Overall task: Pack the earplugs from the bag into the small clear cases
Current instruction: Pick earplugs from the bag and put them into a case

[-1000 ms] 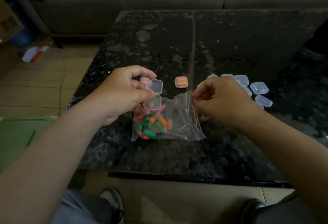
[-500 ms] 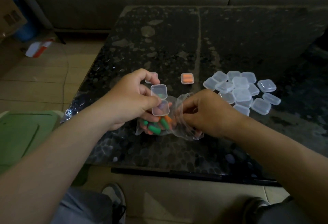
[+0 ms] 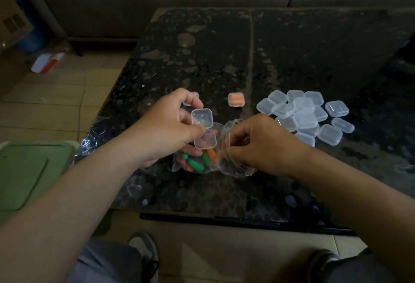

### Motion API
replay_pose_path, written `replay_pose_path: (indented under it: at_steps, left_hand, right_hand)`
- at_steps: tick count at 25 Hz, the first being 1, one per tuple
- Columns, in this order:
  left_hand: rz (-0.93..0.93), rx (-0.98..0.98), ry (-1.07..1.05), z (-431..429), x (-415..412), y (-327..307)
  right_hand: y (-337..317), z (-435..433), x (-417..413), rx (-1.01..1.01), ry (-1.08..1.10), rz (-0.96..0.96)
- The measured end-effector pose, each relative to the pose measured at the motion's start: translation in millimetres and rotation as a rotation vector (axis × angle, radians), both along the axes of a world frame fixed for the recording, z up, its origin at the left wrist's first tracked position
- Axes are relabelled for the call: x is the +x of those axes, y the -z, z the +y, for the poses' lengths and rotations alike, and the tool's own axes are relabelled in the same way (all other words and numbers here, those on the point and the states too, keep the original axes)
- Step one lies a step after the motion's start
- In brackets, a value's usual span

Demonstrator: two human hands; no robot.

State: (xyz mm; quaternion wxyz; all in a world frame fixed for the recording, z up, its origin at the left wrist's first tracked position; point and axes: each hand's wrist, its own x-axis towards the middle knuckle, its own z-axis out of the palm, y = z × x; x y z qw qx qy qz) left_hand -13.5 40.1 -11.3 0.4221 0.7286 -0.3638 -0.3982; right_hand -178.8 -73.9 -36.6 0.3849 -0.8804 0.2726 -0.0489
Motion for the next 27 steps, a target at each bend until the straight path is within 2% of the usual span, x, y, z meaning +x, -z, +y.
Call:
replay_pose_path:
  at_steps: [5,11,14,16,20,27]
  left_hand:
    - [-0.008,0.01,0.004,0.1,-0.6,2.3]
    - [-0.008,0.003,0.007,-0.1,-1.3,-0.4]
    - [-0.001,0.006,-0.009,-0.1,-0.6,-1.7]
    - [0.0,0.002,-0.03,-0.7,-1.2,-3.7]
    - [0.154,-0.058,-0.075,-1.9,-9.7,-9.6]
    - [0.348,-0.098,-0.042,-1.4,-18.4,-20.0]
  right_hand:
    - [0.9,4.4,2.7,-0.01,-0.071,0.042]
    - [-11.1,-0.9,-1.0,0.047,0.014,0.075]
    - [-21.8,-2.4,-6.9,0.113,0.138,-0.033]
    - [-26.5,-3.9,-10.2,0.007,0.2,-0.142]
    - [-27.1,7.2,-10.7,-0.044,0.148,-0.369]
    - [-18.2,13.8,-9.3,-0.178,0.105,-0.43]
